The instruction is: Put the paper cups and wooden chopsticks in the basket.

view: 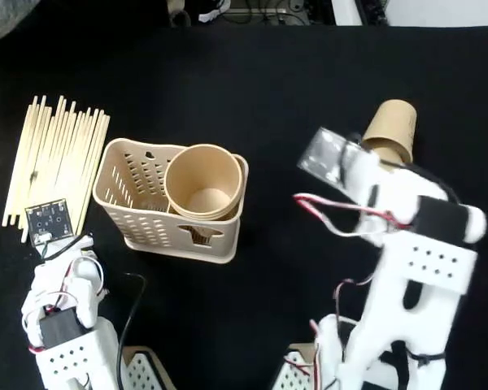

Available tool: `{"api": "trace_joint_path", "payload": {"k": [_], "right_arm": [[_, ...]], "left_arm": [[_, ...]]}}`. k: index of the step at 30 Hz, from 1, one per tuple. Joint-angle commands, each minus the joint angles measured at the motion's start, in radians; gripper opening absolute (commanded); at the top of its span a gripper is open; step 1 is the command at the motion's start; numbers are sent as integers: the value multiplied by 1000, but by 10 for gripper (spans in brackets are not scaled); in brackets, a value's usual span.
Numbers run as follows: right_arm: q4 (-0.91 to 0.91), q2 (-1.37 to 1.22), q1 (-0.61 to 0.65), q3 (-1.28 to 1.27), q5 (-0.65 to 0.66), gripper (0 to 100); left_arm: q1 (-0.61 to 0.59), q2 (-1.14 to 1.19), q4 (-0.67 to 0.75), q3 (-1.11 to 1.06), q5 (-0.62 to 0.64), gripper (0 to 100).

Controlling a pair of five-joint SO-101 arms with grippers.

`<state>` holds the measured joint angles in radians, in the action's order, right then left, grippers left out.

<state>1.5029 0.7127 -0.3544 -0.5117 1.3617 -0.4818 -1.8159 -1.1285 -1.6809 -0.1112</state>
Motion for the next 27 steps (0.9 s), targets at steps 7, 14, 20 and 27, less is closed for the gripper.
{"api": "trace_joint_path", "payload": {"k": [7, 14, 20, 27], "right_arm": [[-598, 12, -149, -456, 204, 343], [-1171, 4, -147, -725, 106, 342], [-1303, 12, -149, -806, 94, 63], [-1301, 12, -150, -803, 94, 11]], "left_arm": [[-4, -8, 17, -18, -9, 33], [-4, -8, 17, -18, -9, 33], [-4, -8, 17, -18, -9, 33], [-4, -8, 17, -18, -9, 33]]}}
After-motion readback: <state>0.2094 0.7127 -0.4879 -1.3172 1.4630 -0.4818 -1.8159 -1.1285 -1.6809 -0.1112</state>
